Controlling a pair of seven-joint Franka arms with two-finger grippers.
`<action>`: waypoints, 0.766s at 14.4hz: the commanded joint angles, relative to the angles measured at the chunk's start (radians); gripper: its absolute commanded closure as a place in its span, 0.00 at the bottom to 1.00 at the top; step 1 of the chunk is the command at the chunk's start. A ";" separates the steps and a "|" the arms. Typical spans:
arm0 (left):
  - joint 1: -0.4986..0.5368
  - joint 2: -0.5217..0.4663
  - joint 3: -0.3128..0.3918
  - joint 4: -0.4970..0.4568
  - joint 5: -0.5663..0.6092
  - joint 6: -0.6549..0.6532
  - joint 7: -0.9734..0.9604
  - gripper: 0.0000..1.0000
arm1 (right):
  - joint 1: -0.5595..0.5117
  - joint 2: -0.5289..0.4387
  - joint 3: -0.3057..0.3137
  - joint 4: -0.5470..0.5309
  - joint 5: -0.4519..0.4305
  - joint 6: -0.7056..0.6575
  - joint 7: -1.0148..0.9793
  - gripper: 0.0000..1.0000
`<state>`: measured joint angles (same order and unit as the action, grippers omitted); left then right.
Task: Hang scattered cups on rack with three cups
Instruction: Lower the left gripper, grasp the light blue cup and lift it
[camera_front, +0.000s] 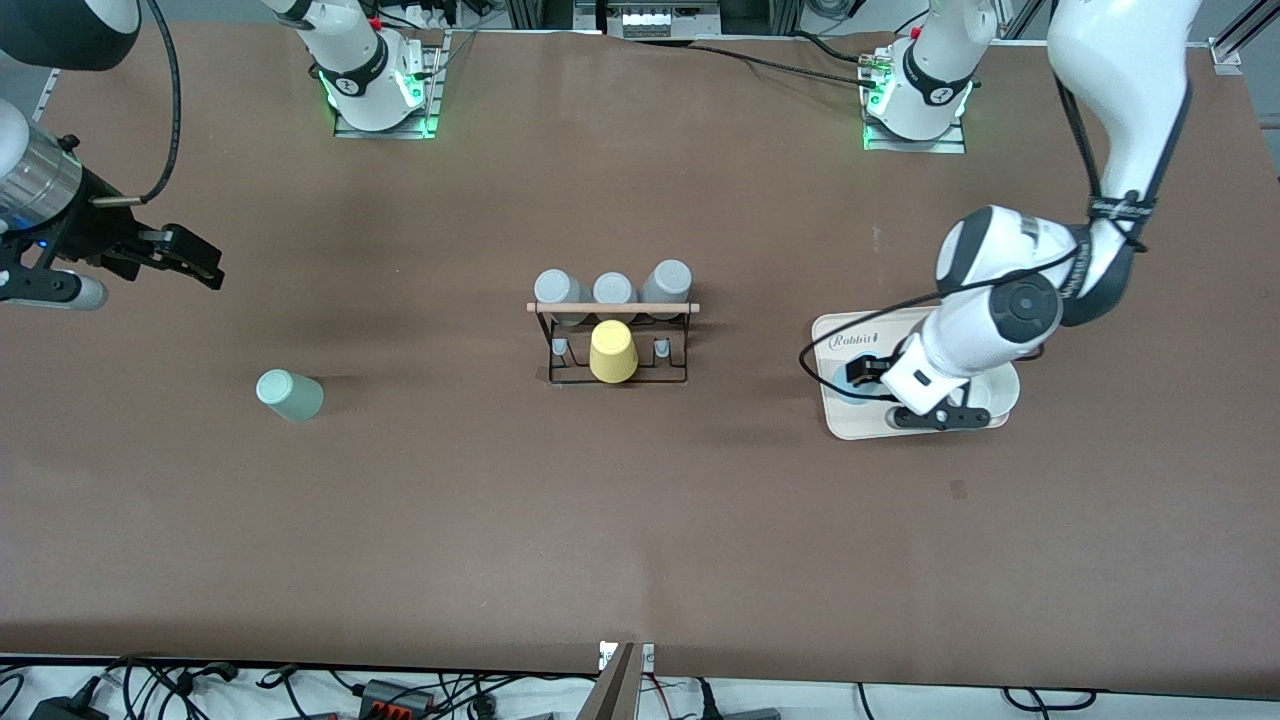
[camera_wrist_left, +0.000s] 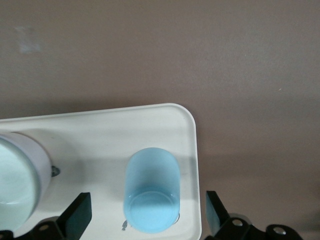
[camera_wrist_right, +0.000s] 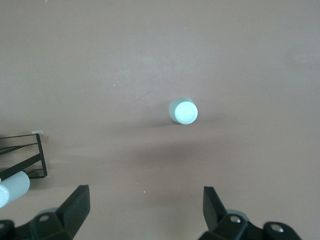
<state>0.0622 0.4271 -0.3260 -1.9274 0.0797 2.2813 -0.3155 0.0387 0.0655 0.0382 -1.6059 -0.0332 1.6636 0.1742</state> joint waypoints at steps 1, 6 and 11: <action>-0.001 -0.001 -0.004 -0.045 0.026 0.049 -0.010 0.00 | -0.020 0.007 0.019 0.006 -0.002 -0.005 -0.016 0.00; -0.002 0.041 -0.002 -0.048 0.029 0.075 -0.010 0.00 | -0.020 0.007 0.019 0.001 -0.001 -0.011 -0.016 0.00; -0.004 0.062 -0.002 -0.059 0.029 0.118 -0.005 0.06 | -0.022 0.007 0.019 0.001 -0.001 -0.016 -0.016 0.00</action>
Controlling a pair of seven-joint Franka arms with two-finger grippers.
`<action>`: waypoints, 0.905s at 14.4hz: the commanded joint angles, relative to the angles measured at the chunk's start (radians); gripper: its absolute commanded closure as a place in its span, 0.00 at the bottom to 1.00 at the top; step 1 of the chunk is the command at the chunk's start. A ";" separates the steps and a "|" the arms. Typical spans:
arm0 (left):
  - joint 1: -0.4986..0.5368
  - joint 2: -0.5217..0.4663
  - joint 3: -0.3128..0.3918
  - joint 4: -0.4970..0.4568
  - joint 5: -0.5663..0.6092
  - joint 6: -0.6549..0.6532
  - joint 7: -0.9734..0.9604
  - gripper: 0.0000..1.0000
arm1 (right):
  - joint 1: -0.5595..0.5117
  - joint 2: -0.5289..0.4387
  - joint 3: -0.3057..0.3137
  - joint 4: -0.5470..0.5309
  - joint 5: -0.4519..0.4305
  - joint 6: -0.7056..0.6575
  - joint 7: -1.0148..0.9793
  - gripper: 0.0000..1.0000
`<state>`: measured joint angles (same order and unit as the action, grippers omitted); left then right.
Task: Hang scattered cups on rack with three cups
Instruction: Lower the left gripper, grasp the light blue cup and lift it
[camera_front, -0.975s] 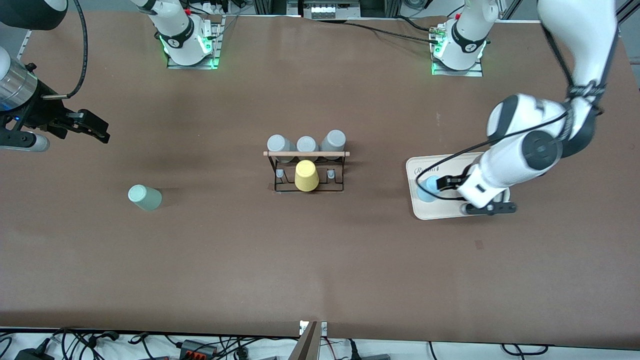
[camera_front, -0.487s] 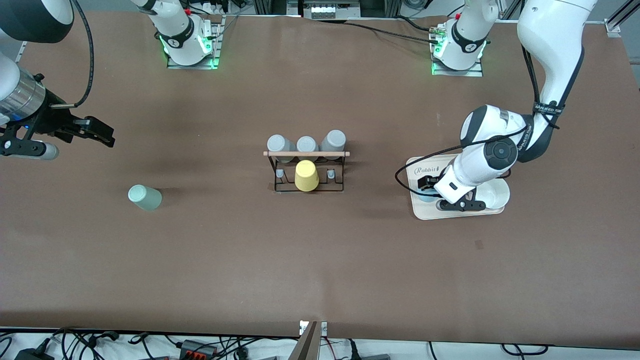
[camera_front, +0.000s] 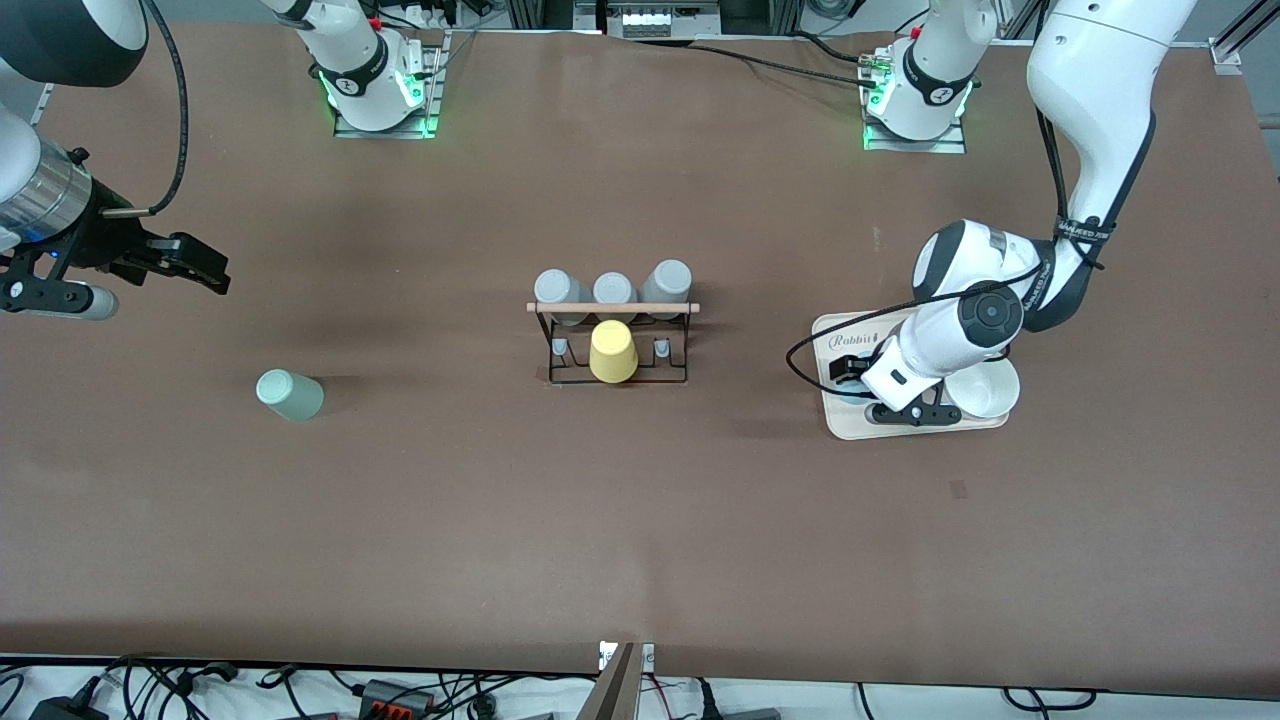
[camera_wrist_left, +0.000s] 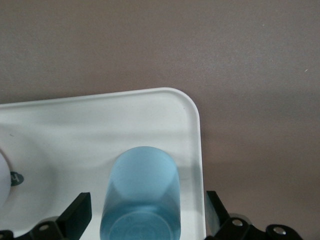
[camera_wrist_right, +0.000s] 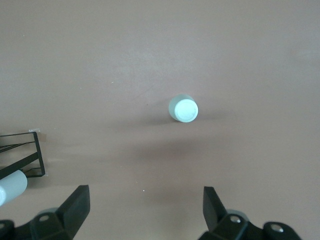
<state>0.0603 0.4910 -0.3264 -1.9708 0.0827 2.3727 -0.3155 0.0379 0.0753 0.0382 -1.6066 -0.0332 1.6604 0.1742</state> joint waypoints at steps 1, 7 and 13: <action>-0.002 -0.002 -0.002 -0.016 0.029 0.026 -0.002 0.15 | -0.021 -0.005 0.019 0.002 -0.001 -0.013 -0.016 0.00; 0.007 -0.011 -0.005 -0.026 0.080 0.013 0.003 0.62 | -0.021 -0.005 0.019 0.002 -0.001 -0.013 -0.016 0.00; 0.000 -0.031 -0.057 0.041 0.078 -0.062 -0.011 1.00 | -0.023 -0.003 0.019 0.002 -0.004 -0.010 -0.016 0.00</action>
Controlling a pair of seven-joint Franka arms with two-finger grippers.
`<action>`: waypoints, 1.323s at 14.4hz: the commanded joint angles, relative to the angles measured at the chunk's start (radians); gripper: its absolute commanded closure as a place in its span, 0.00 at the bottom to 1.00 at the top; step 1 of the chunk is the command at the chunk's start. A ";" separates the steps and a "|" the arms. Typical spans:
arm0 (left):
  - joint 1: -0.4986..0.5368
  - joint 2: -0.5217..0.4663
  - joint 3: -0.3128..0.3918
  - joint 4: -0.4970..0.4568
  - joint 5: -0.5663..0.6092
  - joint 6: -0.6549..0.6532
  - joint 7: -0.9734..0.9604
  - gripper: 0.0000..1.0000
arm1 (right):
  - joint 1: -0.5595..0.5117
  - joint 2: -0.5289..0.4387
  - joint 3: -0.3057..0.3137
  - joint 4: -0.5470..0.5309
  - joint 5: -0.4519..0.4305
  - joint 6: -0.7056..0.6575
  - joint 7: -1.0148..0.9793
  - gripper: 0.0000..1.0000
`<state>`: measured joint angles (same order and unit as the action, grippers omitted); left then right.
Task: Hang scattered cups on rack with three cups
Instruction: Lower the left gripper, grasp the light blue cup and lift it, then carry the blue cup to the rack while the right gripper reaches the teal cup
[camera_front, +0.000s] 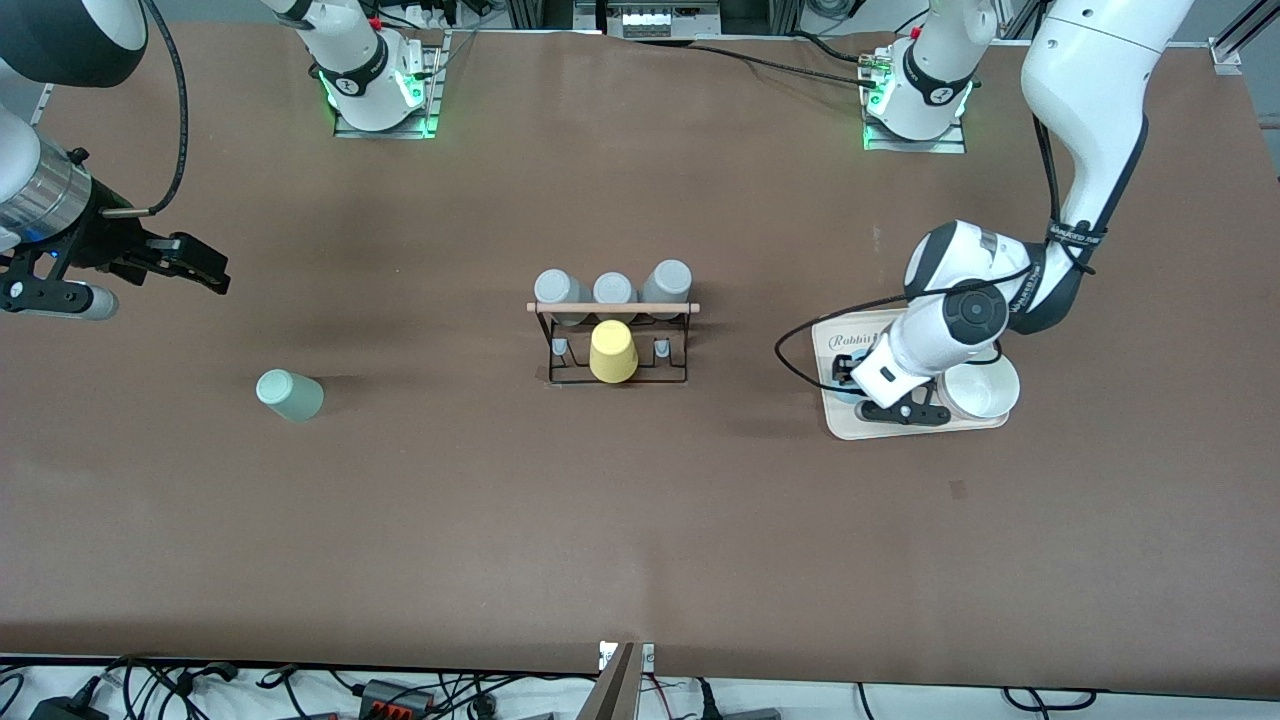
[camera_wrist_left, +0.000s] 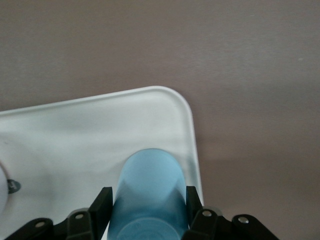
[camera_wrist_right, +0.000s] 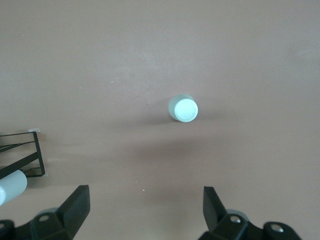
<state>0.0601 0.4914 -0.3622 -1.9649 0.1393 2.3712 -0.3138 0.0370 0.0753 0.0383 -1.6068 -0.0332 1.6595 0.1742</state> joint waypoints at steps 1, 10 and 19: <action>-0.003 -0.030 -0.035 0.097 0.022 -0.131 -0.008 1.00 | -0.022 0.003 0.019 0.002 -0.005 -0.007 -0.016 0.00; -0.158 0.042 -0.107 0.475 -0.112 -0.297 -0.129 1.00 | -0.098 0.199 0.015 -0.220 -0.065 0.354 -0.175 0.00; -0.316 0.135 -0.107 0.601 -0.115 -0.297 -0.373 1.00 | -0.158 0.366 0.017 -0.349 -0.076 0.706 -0.291 0.00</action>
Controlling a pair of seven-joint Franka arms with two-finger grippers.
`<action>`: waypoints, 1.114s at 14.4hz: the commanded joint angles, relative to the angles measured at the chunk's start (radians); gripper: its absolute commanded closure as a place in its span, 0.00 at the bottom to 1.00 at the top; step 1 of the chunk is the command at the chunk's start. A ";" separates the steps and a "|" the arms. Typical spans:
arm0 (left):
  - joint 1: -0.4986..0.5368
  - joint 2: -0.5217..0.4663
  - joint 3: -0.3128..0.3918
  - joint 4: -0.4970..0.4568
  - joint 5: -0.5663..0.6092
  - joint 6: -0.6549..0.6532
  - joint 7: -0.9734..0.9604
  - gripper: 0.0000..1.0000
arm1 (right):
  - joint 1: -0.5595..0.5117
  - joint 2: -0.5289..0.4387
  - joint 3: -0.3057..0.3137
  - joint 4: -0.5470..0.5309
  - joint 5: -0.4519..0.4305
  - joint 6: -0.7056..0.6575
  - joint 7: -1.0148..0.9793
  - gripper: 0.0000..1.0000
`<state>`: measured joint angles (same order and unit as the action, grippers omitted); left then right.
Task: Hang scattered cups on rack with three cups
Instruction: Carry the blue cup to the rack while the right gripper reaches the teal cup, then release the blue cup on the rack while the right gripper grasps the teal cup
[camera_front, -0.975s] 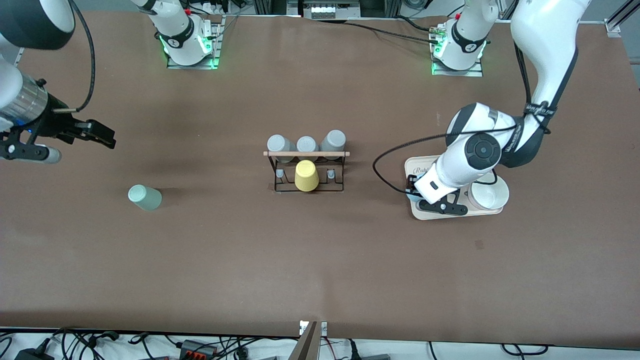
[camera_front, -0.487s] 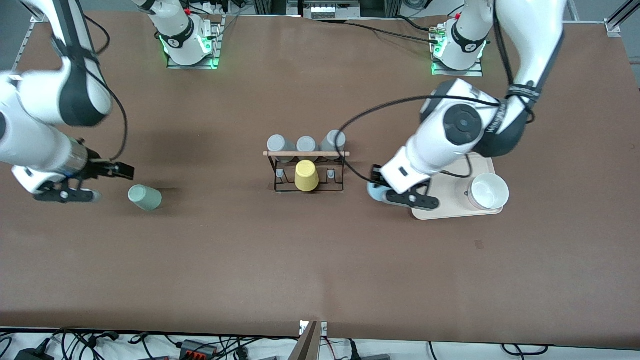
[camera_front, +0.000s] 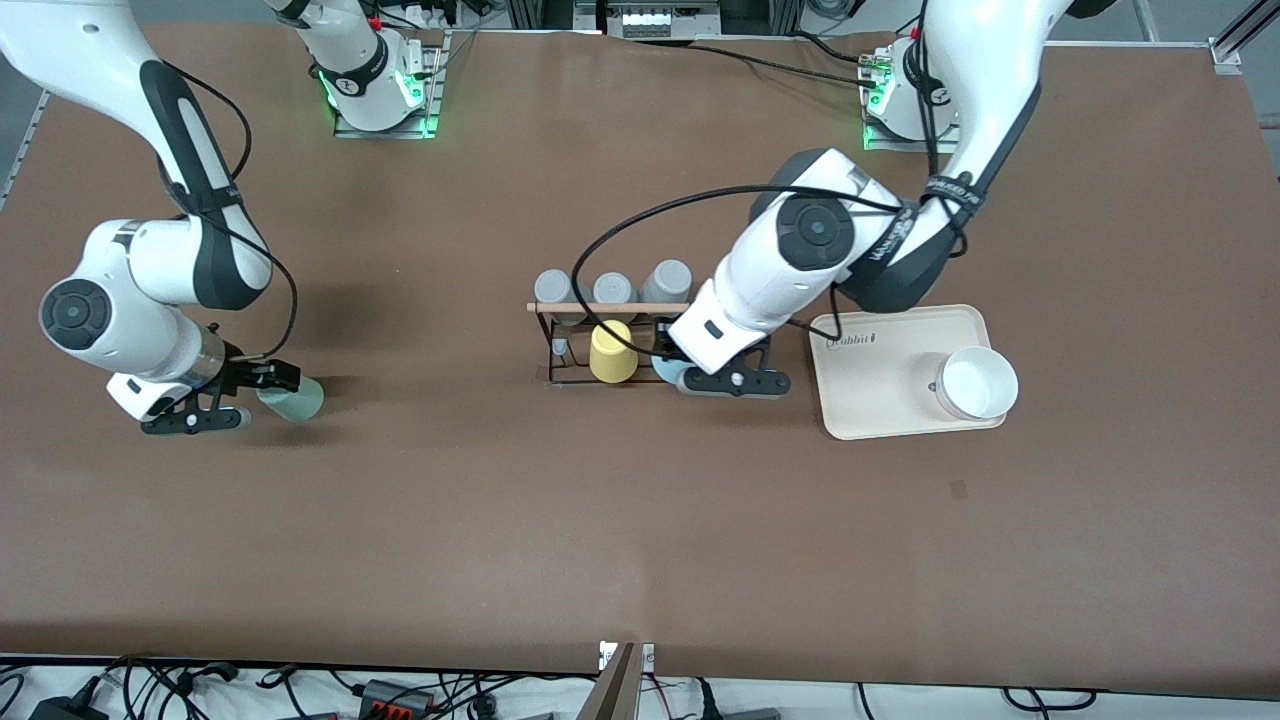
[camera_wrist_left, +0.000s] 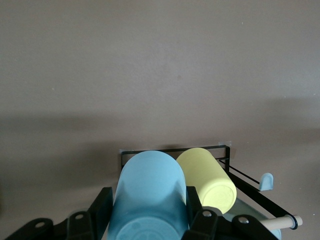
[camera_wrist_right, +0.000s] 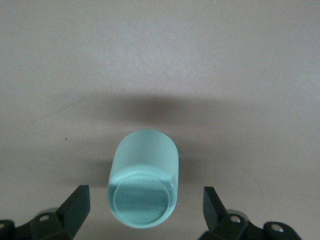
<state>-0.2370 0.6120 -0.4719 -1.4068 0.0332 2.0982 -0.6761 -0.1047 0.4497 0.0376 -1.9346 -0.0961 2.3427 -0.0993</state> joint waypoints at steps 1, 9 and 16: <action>-0.039 0.014 0.004 0.040 -0.007 -0.026 -0.016 1.00 | -0.018 0.003 0.018 -0.021 -0.013 0.026 -0.017 0.00; -0.087 0.066 0.015 0.031 0.099 -0.017 -0.037 1.00 | -0.010 0.011 0.019 -0.012 -0.013 0.021 -0.023 0.58; -0.067 0.074 0.029 0.029 0.138 -0.017 -0.034 0.98 | 0.057 -0.009 0.108 0.291 0.006 -0.400 0.030 0.74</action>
<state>-0.2931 0.6678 -0.4428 -1.3981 0.1229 2.0928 -0.6991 -0.0834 0.4405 0.1231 -1.7686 -0.0948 2.0737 -0.1008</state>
